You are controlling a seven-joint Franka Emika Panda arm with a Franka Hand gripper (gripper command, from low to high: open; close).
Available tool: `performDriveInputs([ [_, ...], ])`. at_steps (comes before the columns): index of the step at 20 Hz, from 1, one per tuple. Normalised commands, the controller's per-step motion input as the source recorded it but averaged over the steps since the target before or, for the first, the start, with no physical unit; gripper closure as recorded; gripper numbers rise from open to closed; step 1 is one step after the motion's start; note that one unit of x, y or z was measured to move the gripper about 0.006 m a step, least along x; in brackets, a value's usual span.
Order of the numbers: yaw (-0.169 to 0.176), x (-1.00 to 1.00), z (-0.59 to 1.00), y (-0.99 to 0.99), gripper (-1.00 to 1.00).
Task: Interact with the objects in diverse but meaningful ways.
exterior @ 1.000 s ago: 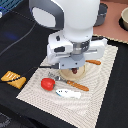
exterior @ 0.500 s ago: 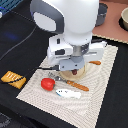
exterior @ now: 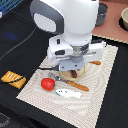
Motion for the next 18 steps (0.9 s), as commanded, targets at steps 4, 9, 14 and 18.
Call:
performDriveInputs([
  [4, -0.004, -0.14, 0.35, 0.0, -1.0],
  [9, 0.039, -0.53, 0.84, 0.0, -1.0],
  [14, 0.078, -0.77, 0.49, -0.11, -1.0],
  [18, 0.079, -0.9, 0.2, -0.11, -1.0],
])
